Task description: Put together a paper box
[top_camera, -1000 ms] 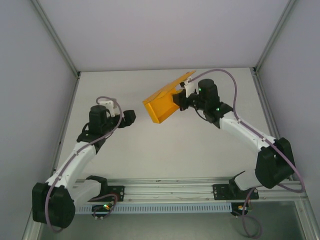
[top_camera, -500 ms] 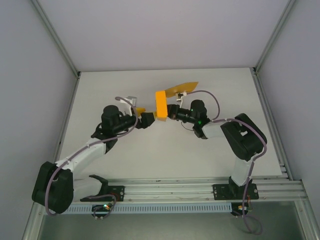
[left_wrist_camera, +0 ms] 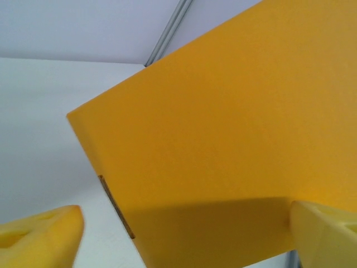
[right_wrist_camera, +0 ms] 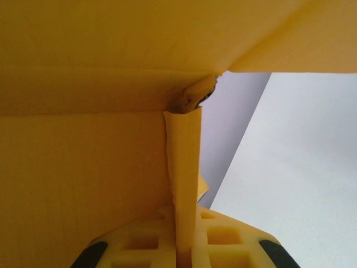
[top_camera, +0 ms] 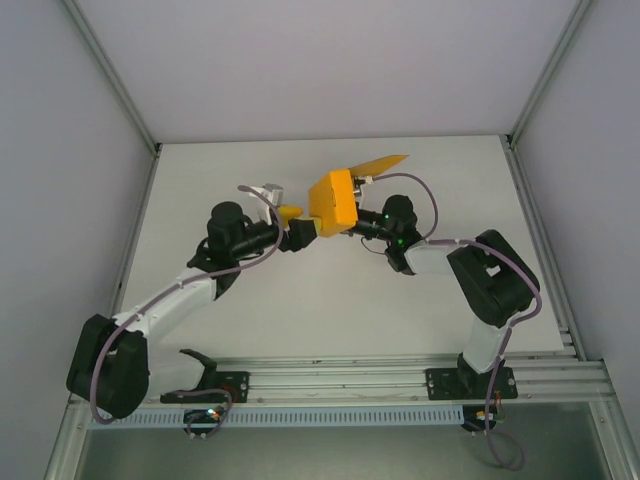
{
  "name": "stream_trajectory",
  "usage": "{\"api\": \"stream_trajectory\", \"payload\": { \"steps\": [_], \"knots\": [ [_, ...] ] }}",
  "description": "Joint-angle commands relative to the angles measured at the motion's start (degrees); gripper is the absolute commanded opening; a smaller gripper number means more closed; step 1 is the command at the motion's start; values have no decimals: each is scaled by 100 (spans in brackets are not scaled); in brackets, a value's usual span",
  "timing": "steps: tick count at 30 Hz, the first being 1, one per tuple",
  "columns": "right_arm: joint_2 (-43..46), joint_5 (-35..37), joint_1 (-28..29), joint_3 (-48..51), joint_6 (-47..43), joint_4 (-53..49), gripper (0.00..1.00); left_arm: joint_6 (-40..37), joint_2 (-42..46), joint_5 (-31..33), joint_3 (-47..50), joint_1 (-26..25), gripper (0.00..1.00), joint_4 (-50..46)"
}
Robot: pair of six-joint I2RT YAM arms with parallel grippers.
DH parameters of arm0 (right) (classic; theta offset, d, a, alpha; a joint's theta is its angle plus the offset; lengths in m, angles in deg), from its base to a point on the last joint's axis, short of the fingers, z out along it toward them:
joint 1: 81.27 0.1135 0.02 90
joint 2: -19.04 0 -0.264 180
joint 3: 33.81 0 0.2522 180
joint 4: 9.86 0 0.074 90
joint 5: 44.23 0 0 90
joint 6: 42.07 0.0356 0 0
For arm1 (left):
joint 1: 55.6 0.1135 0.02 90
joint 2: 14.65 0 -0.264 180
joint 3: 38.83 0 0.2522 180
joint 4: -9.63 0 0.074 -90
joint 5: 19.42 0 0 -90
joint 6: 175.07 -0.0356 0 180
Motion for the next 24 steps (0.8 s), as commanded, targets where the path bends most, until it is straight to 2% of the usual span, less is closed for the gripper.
{"api": "stream_trajectory", "payload": {
  "steps": [1, 3, 4, 9, 13, 16, 18, 21, 24],
  "knots": [
    [804, -468, 392, -159, -916, -850, 0, 228, -330, 153, 78, 111, 66, 286],
    [1175, -114, 480, -221, -1705, -2100, 0, 327, -398, 21, 29, 108, 51, 373],
    [1315, 40, 518, -218, -1904, -2359, 0, 346, -432, -43, -1, 111, 48, 391],
    [1606, 45, 585, -166, -1821, -2332, 0, 410, -612, -88, -109, 105, 47, 389],
    [1402, -141, 788, -452, -1958, -2489, 0, 551, -874, -698, -227, -2, 43, 820],
    [1312, -117, 970, -744, -2289, -2974, 0, 590, -1041, -993, -399, -86, 36, 865],
    [1380, 142, 1085, -958, -2706, -3741, 0, 640, -1067, -1111, -443, -109, 36, 941],
    [1587, 1163, 1249, -1274, -3338, -5224, 0, 443, -968, -1038, -537, -177, 36, 593],
    [1715, 2119, 1260, -1375, -3433, -6021, 0, 125, -774, -827, -560, -276, 36, 202]
  ]
}}
